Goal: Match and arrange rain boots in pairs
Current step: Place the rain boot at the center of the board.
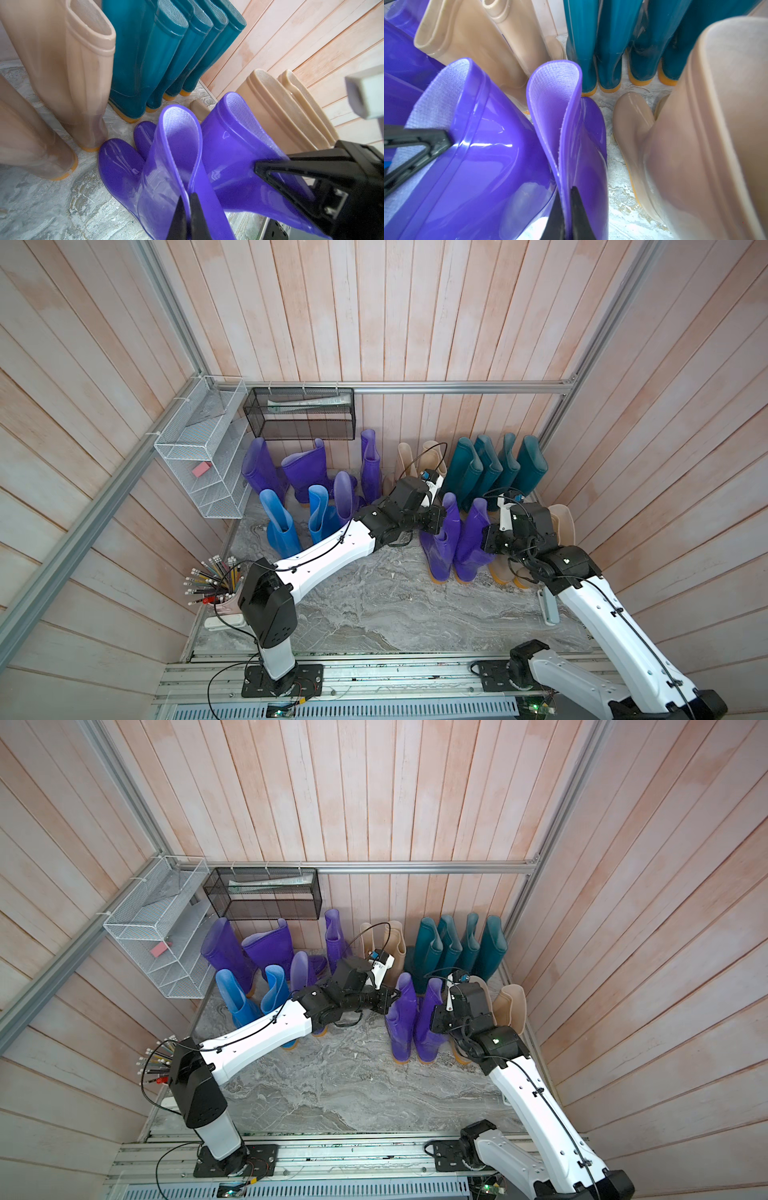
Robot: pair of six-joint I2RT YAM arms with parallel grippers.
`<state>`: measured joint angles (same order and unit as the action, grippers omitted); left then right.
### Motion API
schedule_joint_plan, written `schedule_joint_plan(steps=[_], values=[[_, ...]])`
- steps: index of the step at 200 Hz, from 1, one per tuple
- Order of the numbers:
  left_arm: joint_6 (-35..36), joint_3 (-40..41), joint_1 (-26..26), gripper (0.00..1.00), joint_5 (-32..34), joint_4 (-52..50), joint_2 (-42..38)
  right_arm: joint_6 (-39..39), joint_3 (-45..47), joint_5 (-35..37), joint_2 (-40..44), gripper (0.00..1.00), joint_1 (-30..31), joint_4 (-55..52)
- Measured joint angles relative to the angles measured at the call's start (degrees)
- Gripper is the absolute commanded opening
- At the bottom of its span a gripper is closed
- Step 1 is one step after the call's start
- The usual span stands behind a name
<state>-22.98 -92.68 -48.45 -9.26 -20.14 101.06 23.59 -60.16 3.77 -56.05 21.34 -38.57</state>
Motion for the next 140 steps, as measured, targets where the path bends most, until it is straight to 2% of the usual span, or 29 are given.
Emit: schedule_joint_plan(steps=[72,140], values=[[-0.1,0.5,0.1,0.0,0.6,0.0,-0.5,4.0,0.0,-11.3,-1.7,0.0,-0.7,4.1],[1.8,4.3,1.4,0.0,2.7,-0.7,-5.3,8.0,0.5,-16.9,-1.8,0.0,-0.3,7.9]])
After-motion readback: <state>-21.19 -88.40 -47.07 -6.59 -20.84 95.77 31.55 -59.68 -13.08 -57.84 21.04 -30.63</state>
